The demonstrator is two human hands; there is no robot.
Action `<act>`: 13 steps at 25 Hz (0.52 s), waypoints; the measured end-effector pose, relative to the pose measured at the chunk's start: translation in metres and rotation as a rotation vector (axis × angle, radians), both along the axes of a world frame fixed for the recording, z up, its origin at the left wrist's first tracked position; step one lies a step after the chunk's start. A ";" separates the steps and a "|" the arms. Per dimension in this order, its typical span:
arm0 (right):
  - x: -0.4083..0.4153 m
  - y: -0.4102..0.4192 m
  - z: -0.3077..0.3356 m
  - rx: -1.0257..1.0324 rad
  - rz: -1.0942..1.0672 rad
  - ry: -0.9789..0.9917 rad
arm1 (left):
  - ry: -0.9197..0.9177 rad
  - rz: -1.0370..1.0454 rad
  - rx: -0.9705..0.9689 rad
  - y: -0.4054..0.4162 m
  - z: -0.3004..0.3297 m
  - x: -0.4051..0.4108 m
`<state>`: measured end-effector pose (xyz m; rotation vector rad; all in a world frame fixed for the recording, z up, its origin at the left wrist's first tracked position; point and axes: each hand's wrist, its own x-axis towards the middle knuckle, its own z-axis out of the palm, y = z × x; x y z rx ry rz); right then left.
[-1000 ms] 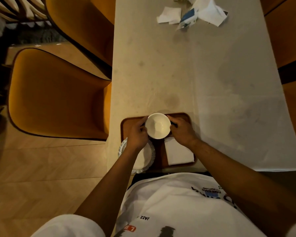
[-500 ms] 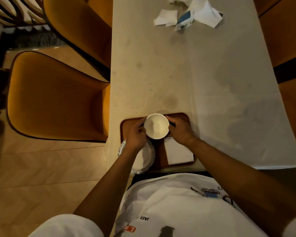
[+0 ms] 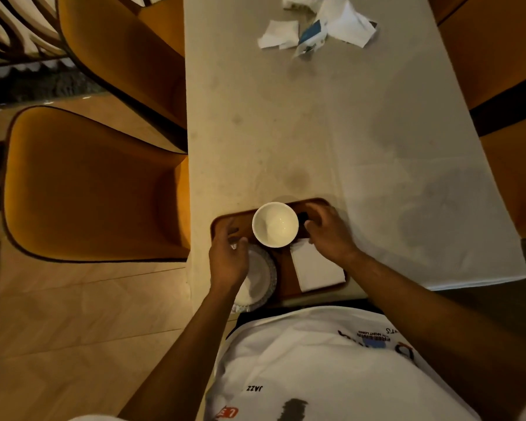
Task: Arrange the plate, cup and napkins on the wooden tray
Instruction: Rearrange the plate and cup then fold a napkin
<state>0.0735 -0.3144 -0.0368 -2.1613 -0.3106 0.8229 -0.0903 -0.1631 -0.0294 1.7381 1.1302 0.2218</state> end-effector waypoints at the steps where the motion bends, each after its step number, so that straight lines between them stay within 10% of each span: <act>1: -0.004 -0.009 0.002 -0.024 -0.037 -0.018 | 0.022 0.010 0.049 -0.003 0.000 -0.004; 13: -0.058 -0.078 -0.006 -0.373 0.018 -0.113 | 0.007 -1.007 0.331 -0.081 -0.008 0.038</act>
